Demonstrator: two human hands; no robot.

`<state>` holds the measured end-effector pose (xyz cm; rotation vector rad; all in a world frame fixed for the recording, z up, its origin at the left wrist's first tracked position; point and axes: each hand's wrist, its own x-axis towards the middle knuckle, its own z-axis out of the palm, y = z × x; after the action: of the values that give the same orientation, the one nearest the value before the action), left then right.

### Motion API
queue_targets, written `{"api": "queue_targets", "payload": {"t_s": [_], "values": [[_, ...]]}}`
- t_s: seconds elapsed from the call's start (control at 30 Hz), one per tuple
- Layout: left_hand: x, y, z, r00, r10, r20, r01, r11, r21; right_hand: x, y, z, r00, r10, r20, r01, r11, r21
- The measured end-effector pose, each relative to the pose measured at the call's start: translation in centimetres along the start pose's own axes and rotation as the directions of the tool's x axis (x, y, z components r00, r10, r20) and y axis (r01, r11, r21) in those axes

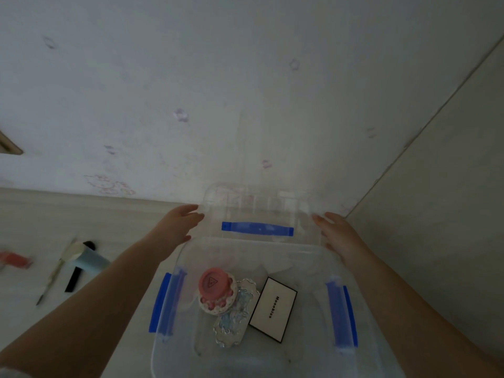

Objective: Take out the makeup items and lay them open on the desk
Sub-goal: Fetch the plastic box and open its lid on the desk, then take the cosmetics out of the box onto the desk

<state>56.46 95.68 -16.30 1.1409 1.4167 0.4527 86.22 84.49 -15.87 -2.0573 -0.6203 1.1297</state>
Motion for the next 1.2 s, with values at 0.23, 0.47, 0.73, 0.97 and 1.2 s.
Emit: {"api": "queue_targets", "payload": {"t_s": [0.23,0.47,0.73,0.97,1.2], "values": [[-5.5,3.2,0.4,0.810,0.571,-0.135,-0.505,0.795,0.335,-6.0,-1.3,-0.1,0.779,-0.597,-0.194,0.565,0.801,-0.198],[-10.8,1.0,2.6,0.764,0.438,0.474,-0.622,0.303,0.722,-10.4,1.2,5.1,0.705,-0.676,0.214,0.706,0.636,-0.312],[-8.7,-2.4,6.1,0.911,0.141,0.388,-0.392,0.000,0.920,-8.4,3.4,10.4,0.836,-0.271,0.478,0.520,0.668,-0.532],[-7.9,-3.7,6.8,0.933,0.107,0.345,-0.318,-0.208,0.925,-7.5,5.3,13.2,0.746,-0.306,0.592,0.649,0.532,-0.544],[-7.2,-4.8,7.0,0.924,0.182,0.337,-0.291,-0.237,0.927,-7.1,6.7,14.9,0.747,-0.354,0.563,0.665,0.428,-0.612]]}}
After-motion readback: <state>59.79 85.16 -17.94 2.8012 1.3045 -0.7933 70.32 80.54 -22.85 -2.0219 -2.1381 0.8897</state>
